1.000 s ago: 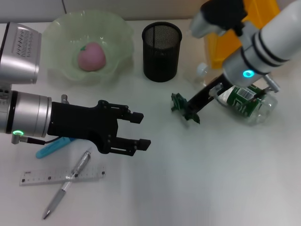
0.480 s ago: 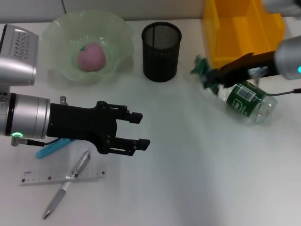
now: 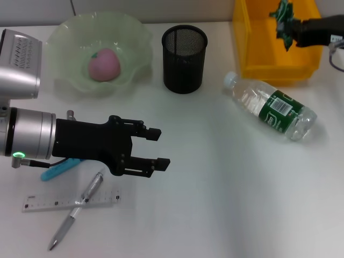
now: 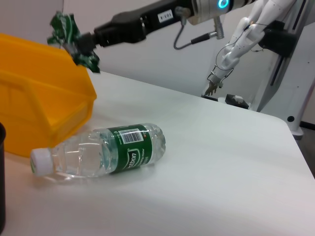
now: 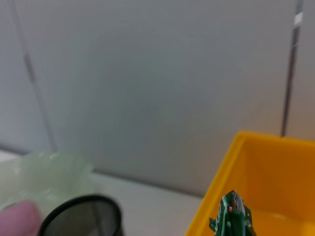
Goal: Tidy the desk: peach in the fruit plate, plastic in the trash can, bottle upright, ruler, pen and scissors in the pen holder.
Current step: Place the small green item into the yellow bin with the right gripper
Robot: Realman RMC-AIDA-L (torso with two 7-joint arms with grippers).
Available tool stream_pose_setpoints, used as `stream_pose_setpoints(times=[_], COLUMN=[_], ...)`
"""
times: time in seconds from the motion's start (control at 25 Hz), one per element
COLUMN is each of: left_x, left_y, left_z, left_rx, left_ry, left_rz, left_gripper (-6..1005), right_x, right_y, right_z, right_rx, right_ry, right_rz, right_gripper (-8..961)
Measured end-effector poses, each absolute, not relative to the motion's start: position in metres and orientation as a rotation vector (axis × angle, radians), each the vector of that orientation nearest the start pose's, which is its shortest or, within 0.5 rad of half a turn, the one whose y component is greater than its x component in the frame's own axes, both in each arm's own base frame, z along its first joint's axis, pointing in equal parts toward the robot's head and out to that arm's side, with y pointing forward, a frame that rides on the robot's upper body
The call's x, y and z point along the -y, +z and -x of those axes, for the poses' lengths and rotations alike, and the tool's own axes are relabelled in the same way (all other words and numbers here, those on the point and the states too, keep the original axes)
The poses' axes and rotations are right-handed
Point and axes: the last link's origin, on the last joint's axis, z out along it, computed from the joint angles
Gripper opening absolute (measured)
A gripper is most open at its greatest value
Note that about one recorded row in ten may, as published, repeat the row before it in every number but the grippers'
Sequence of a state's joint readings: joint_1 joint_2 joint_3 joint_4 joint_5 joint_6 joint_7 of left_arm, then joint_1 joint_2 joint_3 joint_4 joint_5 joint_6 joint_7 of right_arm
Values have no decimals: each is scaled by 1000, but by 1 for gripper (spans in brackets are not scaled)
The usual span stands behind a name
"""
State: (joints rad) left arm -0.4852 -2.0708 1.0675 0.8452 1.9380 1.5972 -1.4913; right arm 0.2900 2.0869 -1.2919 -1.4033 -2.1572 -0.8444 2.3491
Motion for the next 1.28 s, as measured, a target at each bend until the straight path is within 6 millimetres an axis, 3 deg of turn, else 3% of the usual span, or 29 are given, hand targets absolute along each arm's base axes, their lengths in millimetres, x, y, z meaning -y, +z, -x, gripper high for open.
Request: stream_pose_setpoints(times=[0.6, 1.04, 1.28], left_x=[-316, -320, -320], left_y=[-18, -18, -18], left_z=[230, 229, 230], left_rx=[441, 434, 435], left_ry=[-507, -499, -498], left_rz=[2999, 2986, 2984], left_gripper=[686, 685, 684], right_x=[-423, -428, -428], right_y=[48, 41, 45], right_z=[-238, -241, -240], right_rx=[-990, -968, -959], right_ry=[425, 389, 399], right_rz=[1981, 2003, 1989], right_gripper=[41, 149, 372])
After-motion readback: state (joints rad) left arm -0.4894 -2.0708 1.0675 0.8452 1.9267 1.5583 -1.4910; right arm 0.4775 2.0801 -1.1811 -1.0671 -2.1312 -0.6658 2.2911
